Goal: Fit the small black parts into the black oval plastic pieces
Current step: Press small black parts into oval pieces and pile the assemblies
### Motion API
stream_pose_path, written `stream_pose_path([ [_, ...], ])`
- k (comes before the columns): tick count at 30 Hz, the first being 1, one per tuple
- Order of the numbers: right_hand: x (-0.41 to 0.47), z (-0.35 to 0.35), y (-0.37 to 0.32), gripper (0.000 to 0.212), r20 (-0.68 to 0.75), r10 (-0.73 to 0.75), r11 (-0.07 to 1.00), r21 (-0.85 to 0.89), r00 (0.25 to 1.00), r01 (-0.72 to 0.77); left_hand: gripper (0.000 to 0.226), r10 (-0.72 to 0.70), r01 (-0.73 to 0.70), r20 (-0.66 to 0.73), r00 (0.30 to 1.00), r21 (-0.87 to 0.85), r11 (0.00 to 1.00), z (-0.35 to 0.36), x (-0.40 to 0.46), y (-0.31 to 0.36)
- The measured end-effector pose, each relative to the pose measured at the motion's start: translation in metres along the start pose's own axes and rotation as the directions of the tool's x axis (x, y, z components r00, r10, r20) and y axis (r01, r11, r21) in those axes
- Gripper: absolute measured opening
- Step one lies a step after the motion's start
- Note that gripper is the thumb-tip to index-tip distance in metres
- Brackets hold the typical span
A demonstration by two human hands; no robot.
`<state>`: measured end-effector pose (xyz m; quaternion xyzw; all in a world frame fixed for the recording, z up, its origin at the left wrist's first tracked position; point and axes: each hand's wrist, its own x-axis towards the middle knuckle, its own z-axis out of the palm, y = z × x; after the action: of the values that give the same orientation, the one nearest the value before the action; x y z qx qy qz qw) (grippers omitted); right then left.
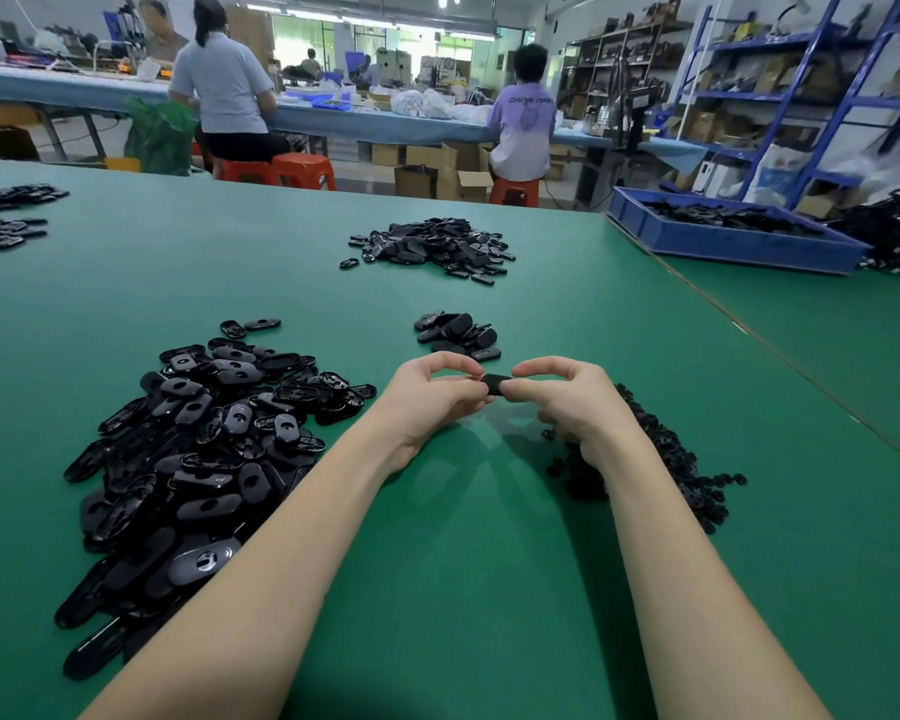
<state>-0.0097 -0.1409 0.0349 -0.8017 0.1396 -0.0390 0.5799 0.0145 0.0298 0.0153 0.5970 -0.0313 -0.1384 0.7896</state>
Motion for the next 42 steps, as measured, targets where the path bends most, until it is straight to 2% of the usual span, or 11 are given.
stream_pose_path([
  [6,0.0,-0.004,-0.002,0.022,0.089,0.027,0.998,0.051,0.996,-0.031,0.02,-0.034,0.036,0.03,0.999,-0.054,0.998,-0.002,0.006,0.003],
  [11,-0.002,0.004,0.0,0.025,0.095,-0.014,0.999,0.037,0.995,0.01,0.022,-0.1,0.102,0.04,0.994,-0.046,0.994,-0.006,0.007,0.003],
  [15,-0.002,0.007,-0.001,0.023,0.148,-0.011,0.999,0.038,0.989,0.005,0.022,-0.079,0.079,0.016,0.997,0.019,0.997,-0.012,0.006,0.006],
  [20,0.001,0.013,-0.001,0.008,0.095,-0.059,0.998,0.027,0.994,0.056,0.019,-0.034,0.036,-0.02,0.999,0.155,0.987,-0.011,0.004,0.005],
  [31,0.01,0.019,0.008,0.013,0.072,-0.103,0.995,0.014,0.992,0.102,0.014,0.009,-0.008,-0.006,1.0,0.199,0.98,-0.012,0.001,0.003],
  [42,0.007,0.025,0.012,0.015,0.012,-0.107,0.994,0.008,0.994,0.107,0.014,0.029,-0.005,-0.092,0.995,0.255,0.967,-0.004,-0.001,0.003],
])
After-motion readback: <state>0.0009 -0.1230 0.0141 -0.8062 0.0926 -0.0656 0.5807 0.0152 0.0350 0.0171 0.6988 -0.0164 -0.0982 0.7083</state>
